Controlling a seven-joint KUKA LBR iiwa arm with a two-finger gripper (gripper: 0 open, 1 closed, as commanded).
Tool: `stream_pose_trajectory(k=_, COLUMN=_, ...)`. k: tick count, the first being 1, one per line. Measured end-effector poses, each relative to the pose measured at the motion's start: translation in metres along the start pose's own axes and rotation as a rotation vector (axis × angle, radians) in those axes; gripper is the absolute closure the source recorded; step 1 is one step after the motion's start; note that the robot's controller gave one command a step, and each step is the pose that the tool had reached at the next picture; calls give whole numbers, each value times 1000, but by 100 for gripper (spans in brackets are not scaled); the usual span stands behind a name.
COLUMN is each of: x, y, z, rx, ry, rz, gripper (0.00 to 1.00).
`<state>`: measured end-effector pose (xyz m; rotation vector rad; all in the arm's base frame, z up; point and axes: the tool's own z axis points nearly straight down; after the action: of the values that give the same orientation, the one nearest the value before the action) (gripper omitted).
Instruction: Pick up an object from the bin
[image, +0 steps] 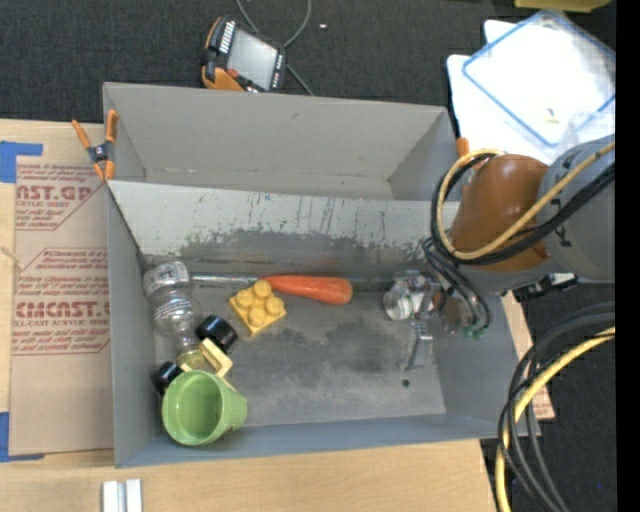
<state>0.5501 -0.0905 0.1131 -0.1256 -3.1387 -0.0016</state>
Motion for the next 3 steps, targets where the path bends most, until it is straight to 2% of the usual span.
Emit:
stream_pose_trajectory(k=1, x=9, y=-16, z=28, rx=-3, ry=-9, rz=-75, gripper=0)
stream_pose_trajectory(k=2, x=2, y=22, z=20, rx=-6, ry=-16, rz=310, gripper=0)
stream_pose_trajectory(k=3, x=-9, y=-20, z=33, rx=-9, ry=-12, rz=-89, gripper=0)
